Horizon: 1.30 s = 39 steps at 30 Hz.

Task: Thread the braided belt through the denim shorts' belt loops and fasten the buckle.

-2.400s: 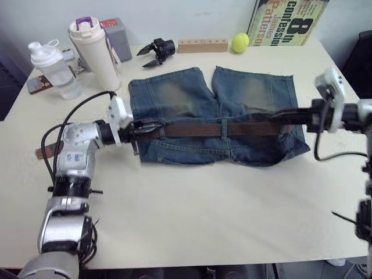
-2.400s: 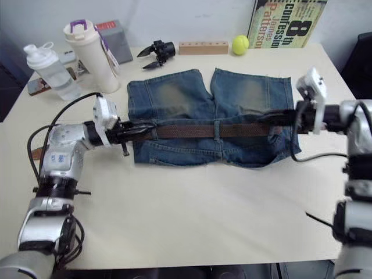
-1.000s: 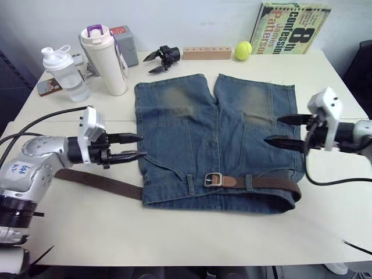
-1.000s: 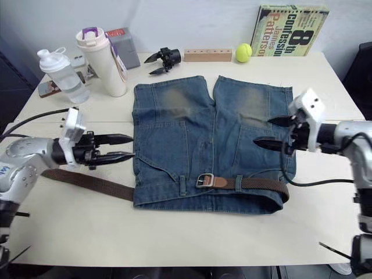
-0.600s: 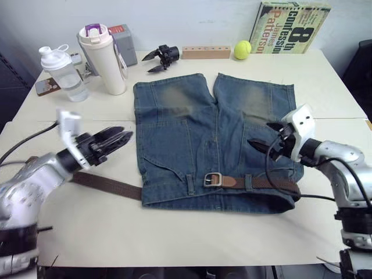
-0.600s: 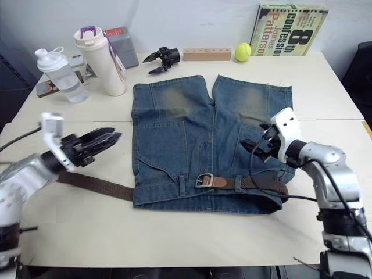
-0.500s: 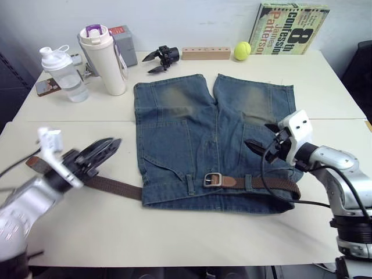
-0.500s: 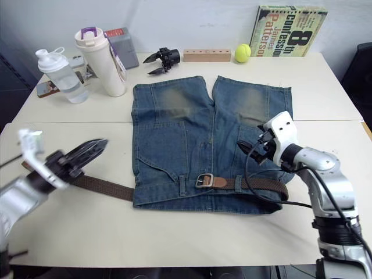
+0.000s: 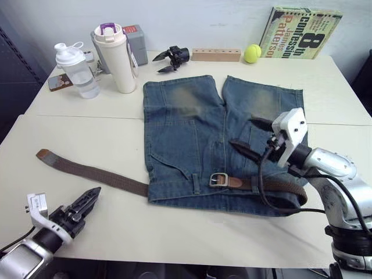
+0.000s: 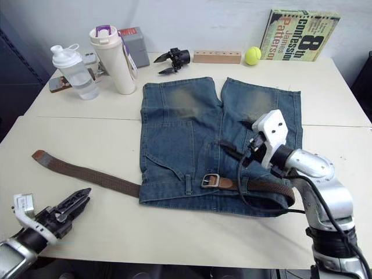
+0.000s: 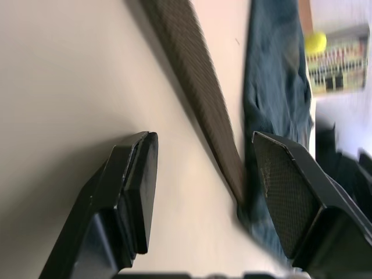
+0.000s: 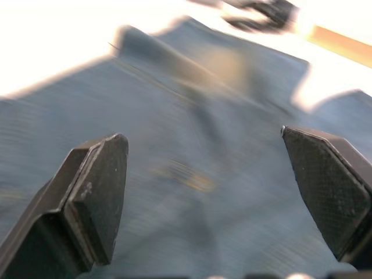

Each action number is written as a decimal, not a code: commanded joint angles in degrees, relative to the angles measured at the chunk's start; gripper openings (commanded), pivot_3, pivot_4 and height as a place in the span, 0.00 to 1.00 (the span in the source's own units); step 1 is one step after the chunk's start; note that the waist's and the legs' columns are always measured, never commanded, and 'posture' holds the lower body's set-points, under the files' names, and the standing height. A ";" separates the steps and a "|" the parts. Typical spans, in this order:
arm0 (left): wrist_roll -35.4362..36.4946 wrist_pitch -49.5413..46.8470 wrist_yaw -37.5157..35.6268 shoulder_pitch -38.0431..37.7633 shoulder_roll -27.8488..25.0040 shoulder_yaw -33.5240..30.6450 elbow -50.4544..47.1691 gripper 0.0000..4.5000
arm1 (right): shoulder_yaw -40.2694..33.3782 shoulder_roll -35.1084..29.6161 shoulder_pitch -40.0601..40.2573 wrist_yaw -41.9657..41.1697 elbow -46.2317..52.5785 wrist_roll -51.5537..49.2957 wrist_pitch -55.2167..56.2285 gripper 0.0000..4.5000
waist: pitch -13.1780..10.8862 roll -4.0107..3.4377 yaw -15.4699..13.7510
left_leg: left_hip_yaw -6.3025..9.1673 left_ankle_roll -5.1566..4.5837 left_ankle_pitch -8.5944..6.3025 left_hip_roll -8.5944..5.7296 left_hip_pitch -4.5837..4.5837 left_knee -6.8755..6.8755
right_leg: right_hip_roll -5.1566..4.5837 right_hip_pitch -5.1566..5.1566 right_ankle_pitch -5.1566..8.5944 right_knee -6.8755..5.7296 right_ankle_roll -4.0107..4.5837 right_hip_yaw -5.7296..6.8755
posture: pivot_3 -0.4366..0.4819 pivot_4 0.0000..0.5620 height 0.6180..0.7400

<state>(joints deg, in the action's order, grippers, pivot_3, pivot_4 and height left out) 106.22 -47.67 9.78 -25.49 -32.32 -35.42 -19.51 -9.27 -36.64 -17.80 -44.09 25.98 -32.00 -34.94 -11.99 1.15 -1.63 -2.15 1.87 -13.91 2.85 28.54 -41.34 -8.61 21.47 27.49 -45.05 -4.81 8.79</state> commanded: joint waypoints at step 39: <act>-48.42 16.61 3.36 34.10 -5.60 20.65 7.72 0.01 | -1.55 -10.61 3.66 -8.05 4.12 -10.54 -3.31 1.00 | 0.41 -0.60 -1.39 | -0.28 0.27 -0.02 -0.04 -0.80 0.33 | 0.27 -0.85 -0.06 0.54 -0.03 0.28 | 0.48 0.27 0.32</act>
<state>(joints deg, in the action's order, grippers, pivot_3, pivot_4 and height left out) 71.64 -35.01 18.81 7.18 -33.39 -20.53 -5.02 -9.45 -47.01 -14.15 -52.61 27.69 -41.57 -38.27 -11.58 0.54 -3.03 -2.34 2.24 -13.91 2.84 28.00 -41.02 -8.28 20.80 27.40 -44.49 -4.78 9.08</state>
